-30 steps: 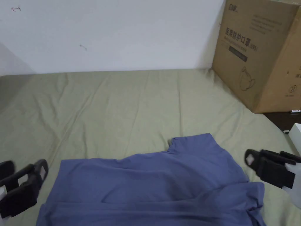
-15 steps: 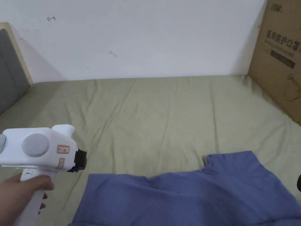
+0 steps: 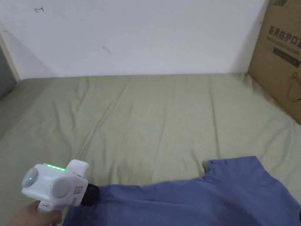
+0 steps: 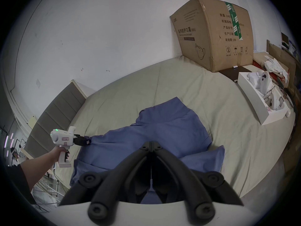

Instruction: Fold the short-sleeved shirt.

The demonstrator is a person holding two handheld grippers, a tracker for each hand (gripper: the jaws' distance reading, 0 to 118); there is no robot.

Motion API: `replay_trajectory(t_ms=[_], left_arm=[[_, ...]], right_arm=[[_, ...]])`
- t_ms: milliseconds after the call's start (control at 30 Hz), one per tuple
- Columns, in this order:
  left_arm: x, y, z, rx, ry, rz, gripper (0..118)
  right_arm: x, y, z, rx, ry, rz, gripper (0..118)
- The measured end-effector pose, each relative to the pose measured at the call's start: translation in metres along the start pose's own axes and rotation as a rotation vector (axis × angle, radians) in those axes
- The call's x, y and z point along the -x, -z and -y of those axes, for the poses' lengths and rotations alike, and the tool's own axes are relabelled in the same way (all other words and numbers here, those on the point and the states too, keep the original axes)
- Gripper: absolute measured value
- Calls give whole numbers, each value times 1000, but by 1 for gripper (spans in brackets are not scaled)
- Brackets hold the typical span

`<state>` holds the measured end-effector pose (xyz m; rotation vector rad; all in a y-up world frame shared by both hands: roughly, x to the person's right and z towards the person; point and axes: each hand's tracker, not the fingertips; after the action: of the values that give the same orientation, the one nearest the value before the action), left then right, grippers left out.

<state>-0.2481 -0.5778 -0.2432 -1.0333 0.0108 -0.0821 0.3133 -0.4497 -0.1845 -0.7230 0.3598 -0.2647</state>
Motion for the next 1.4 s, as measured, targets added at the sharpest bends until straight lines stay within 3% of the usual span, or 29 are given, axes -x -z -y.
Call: replay_trajectory(t_ms=[67, 133, 233, 267, 300, 333, 367, 400, 533, 633, 700, 767, 800, 833, 900, 967, 1000, 1100, 1233, 1400], left_arm=[[-19, -18, 8, -32, 80, -7, 2], [-26, -28, 11, -24, 76, 1, 3], [-29, -56, 16, -141, 4, 32, 3], [-30, -67, 16, -181, -4, 33, 3], [-30, -78, 17, -215, -26, 40, 3], [-29, -87, 18, -239, -53, 62, 3], [-27, -94, 19, -265, -85, 84, 3], [-25, -99, 20, -280, -107, 105, 3], [-25, -114, 19, -276, -118, 106, 3], [-35, -125, 20, -279, -94, 92, 3], [-36, -128, 19, -276, -91, 90, 3], [-33, -128, 18, -268, -113, 93, 3], [-31, -127, 18, -256, -136, 100, 3], [-28, -125, 18, -246, -152, 100, 3], [-24, -122, 19, -239, -167, 99, 3], [-24, -120, 20, -228, -178, 86, 3], [-23, -119, 21, -221, -190, 79, 3], [-23, -120, 23, -215, -250, 41, 3], [-16, -116, 13, -254, -276, -2, 3], [-1, -111, -15, -334, -312, -20, 3]], right_arm=[[-4, 9, -11, 0, -6, -18, 0], [-13, 27, -34, -15, 1, -92, 0], [-21, 72, -86, -12, -91, -27, 0], [-24, 93, -105, 24, -104, -4, 8], [-30, 116, -121, 74, -97, -11, 36], [-37, 140, -136, 119, -87, -25, 90], [-45, 164, -145, 165, -51, -26, 116], [-51, 189, -154, 239, -38, 1, 118], [-64, 260, -161, 374, -32, 125, 118], [-77, 297, -142, 529, -93, 282, 118], [-83, 311, -127, 596, -135, 331, 118], [-99, 319, -118, 627, -87, 334, 110], [-96, 311, -118, 561, -59, 324, 109], [-91, 303, -120, 517, -66, 317, 102], [-87, 293, -121, 543, -114, 247, 73], [-84, 282, -123, 553, -136, 150, 10], [-83, 275, -121, 553, -68, 82, 2], [-85, 244, -120, 340, 5, 139, 1], [-82, 219, -133, 203, 62, 120, 1], [-56, 196, -160, 66, 61, 133, 1]])
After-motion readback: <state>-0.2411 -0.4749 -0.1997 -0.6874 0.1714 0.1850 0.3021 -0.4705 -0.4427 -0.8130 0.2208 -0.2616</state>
